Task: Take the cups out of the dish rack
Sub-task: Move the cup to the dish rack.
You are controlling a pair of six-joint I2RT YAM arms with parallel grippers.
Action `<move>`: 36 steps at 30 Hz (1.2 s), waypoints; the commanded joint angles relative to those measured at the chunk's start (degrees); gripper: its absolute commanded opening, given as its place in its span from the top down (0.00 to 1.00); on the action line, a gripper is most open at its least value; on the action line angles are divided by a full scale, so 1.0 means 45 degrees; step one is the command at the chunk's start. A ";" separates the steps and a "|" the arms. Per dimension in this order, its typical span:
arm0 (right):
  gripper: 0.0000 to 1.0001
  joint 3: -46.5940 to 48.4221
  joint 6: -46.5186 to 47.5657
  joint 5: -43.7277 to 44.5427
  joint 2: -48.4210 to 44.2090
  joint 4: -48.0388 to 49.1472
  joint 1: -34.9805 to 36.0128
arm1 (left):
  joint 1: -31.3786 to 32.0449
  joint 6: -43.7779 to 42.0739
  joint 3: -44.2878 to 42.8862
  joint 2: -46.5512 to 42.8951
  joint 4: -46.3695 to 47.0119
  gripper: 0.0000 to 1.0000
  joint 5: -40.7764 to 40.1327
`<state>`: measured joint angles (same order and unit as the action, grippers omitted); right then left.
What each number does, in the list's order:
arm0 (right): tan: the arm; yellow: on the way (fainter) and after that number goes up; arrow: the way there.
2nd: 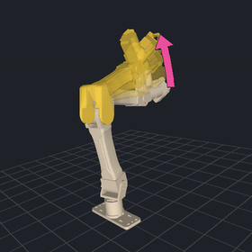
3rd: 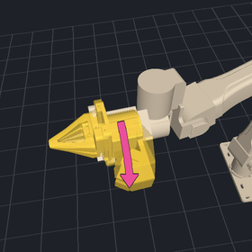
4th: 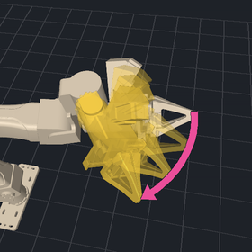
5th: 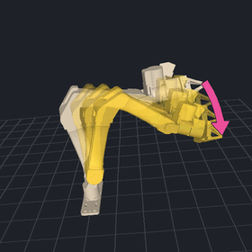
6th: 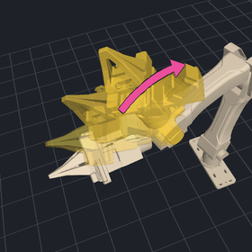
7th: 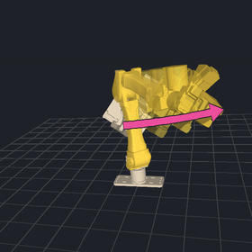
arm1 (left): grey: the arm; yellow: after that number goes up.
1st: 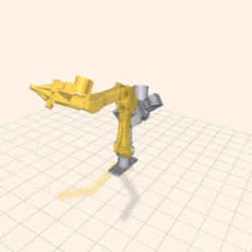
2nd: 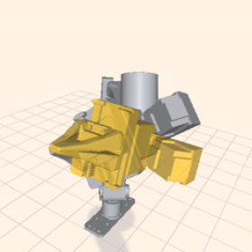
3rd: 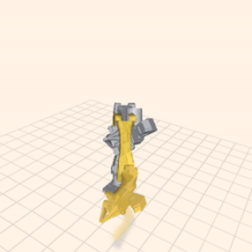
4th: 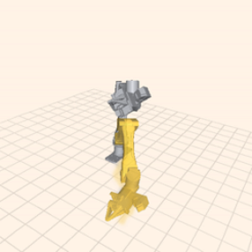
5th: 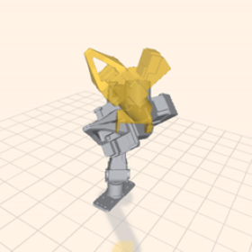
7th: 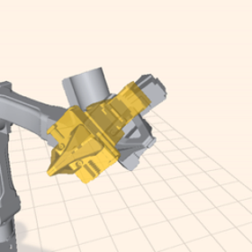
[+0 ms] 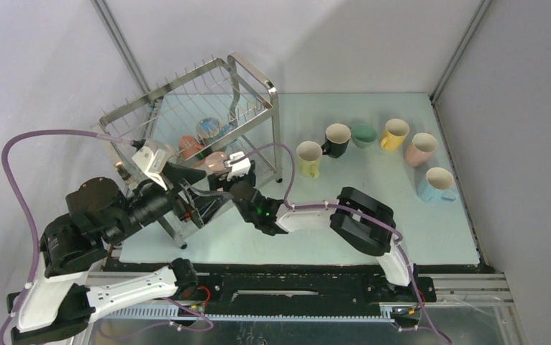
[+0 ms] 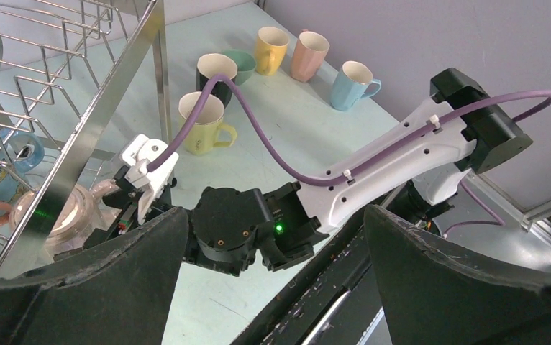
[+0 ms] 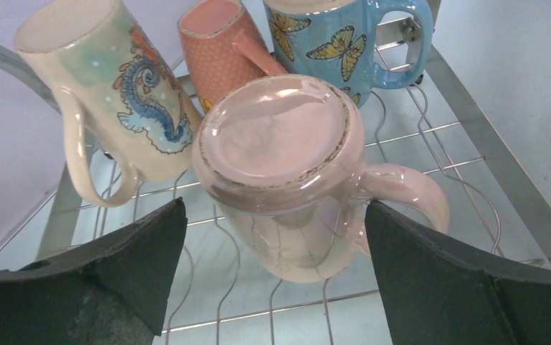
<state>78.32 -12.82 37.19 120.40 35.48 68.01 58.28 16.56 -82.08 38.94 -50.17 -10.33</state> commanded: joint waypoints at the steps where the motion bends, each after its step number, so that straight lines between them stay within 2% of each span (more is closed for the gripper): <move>1: 0.00 -0.0346 -0.0159 -0.0340 -0.1298 0.0873 0.0273 | 0.0009 0.0107 0.0251 -0.0014 0.0502 0.00 0.0163; 7: 0.00 -0.1136 -0.0046 -0.1263 -0.2035 0.0472 0.0366 | 0.0003 0.0148 0.0313 -0.0093 0.0562 0.00 0.0150; 13: 0.00 -0.2437 0.0614 -0.3186 -0.3186 0.0436 0.0109 | 0.0009 0.0218 0.0323 -0.0122 0.0578 0.00 0.0232; 22: 0.00 -0.4550 0.1076 -0.5933 -0.5093 0.0772 -0.1266 | -0.0002 0.0266 0.0385 -0.0069 0.0650 0.00 0.0221; 31: 0.00 -0.4475 0.0938 -0.8435 -0.4853 0.0512 -0.2954 | 0.0004 0.0227 0.0350 0.0208 0.0794 0.00 0.0261; 36: 0.00 -0.4073 0.1052 -0.9791 -0.4207 0.0563 -0.3350 | 0.0003 0.0227 0.0332 0.0312 0.0796 0.00 0.0275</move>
<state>57.91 -8.73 0.56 99.44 36.91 53.89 58.28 17.10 -81.32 39.18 -48.47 -10.09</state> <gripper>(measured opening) 0.994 0.996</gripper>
